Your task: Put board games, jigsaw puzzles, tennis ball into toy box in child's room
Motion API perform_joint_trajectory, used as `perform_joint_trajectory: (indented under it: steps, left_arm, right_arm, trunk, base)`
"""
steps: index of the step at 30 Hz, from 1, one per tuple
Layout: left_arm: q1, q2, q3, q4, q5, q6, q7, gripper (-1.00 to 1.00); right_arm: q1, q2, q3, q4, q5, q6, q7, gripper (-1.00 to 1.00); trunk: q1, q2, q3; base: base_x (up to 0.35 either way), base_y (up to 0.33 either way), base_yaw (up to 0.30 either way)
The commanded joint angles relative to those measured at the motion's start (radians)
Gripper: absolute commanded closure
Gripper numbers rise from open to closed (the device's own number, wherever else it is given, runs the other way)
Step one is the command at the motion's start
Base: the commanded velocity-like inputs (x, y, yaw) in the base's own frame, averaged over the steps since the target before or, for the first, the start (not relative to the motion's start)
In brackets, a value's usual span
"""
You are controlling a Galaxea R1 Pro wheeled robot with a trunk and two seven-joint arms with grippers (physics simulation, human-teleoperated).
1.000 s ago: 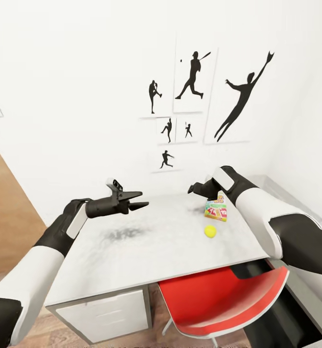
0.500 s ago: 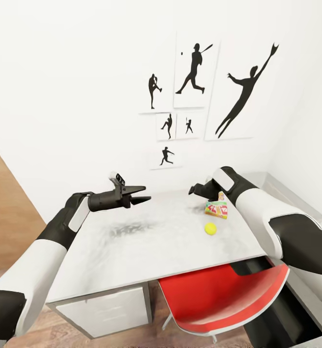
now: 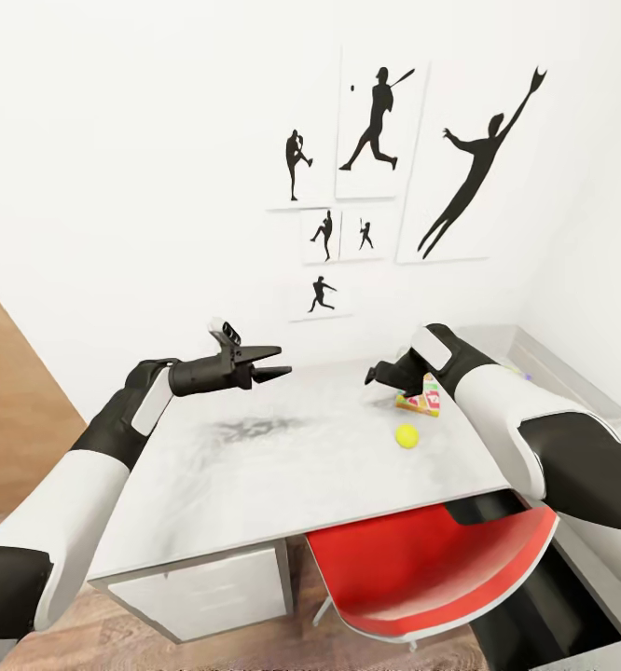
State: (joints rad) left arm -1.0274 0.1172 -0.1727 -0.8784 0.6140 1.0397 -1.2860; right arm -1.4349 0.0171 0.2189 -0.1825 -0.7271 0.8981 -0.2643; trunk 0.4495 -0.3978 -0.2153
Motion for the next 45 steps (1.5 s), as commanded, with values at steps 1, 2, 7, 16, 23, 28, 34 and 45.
perform_joint_trajectory:
  steps: [1, 2, 7, 16, 23, 28, 34, 45]
  left_arm:
    - [-0.001, 0.001, -0.003, 0.001, 0.003, 0.007, -0.003, -1.0]
    - [-0.002, 0.001, -0.003, 0.002, 0.003, 0.007, -0.003, -1.0]
    - [-0.002, 0.003, -0.004, 0.003, 0.003, 0.007, -0.003, -1.0]
    - [-0.002, 0.002, -0.011, 0.004, 0.003, 0.007, -0.003, -1.0]
    - [-0.002, 0.001, -0.011, 0.004, 0.003, 0.007, -0.003, -1.0]
    - [-0.002, 0.0, -0.011, 0.003, 0.003, 0.007, -0.003, -1.0]
    - [-0.002, 0.001, -0.011, 0.003, 0.002, 0.007, -0.003, -1.0]
    - [-0.002, -0.001, -0.012, 0.002, 0.002, 0.007, -0.003, -1.0]
  right_arm:
    - [-0.001, 0.0, 0.006, -0.001, -0.011, 0.006, -0.013, -1.0]
    - [-0.001, -0.001, 0.006, -0.001, -0.011, 0.007, -0.016, -1.0]
    - [-0.001, -0.001, 0.002, -0.001, -0.012, 0.034, -0.063, -1.0]
    - [-0.001, -0.011, 0.002, -0.002, -0.012, 0.045, -0.109, -1.0]
    - [-0.001, -0.04, 0.002, -0.002, -0.014, 0.044, -0.119, -1.0]
    - [-0.001, -0.045, 0.002, -0.006, -0.012, 0.043, -0.12, -1.0]
    - [-0.001, -0.046, 0.004, -0.011, -0.01, 0.042, -0.122, -1.0]
    - [-0.001, -0.048, 0.007, -0.009, -0.009, 0.04, -0.124, -1.0]
  trunk:
    - [0.001, -0.002, -0.004]
    - [0.001, -0.002, -0.005]
    - [0.001, -0.002, -0.013]
    - [0.001, -0.002, -0.028]
    - [0.001, -0.002, -0.039]
    - [0.001, -0.002, -0.047]
    - [0.001, -0.002, -0.056]
    - [0.001, -0.002, -0.074]
  base:
    - [0.0, 0.0, 0.0]
    - [0.0, 0.0, 0.0]
    - [0.0, 0.0, 0.0]
    - [0.0, 0.0, 0.0]
    - [0.0, 0.0, 0.0]
    - [0.0, 0.0, 0.0]
    - [0.0, 0.0, 0.0]
    - [0.0, 0.0, 0.0]
